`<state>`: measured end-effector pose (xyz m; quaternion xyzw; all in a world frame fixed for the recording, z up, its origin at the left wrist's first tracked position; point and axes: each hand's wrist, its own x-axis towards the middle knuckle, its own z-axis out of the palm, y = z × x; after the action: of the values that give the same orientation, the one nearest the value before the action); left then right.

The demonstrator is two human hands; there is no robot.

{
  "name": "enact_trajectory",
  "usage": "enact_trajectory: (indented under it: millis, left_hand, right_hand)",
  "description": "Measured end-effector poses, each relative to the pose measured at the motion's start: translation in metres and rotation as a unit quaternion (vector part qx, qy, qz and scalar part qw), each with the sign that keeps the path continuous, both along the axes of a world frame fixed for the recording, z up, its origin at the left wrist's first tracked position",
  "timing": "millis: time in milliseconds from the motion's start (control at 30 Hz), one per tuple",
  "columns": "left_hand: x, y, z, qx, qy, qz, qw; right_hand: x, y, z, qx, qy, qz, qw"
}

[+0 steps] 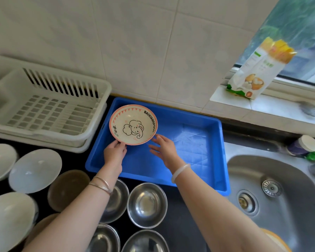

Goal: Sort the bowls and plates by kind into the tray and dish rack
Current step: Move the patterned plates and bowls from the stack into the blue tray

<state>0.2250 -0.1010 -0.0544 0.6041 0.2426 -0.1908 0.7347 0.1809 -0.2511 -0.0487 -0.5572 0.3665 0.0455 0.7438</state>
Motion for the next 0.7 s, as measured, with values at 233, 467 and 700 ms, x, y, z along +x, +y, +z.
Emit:
enact_trajectory:
  millis: [233, 467, 700]
  left_hand:
    - [-0.077, -0.026, 0.016, 0.100, -0.055, -0.105, 0.988]
    - [-0.189, -0.097, 0.034, 0.167, -0.126, -0.366, 0.907]
    - [-0.281, -0.155, 0.033, 0.161, -0.096, -0.551, 0.813]
  right_hand:
    - [-0.086, -0.033, 0.027, -0.131, -0.006, 0.003, 0.991]
    - [-0.232, -0.105, 0.044, -0.396, 0.078, 0.015, 0.915]
    - [-0.368, -0.155, 0.038, -0.459, 0.233, 0.009, 0.857]
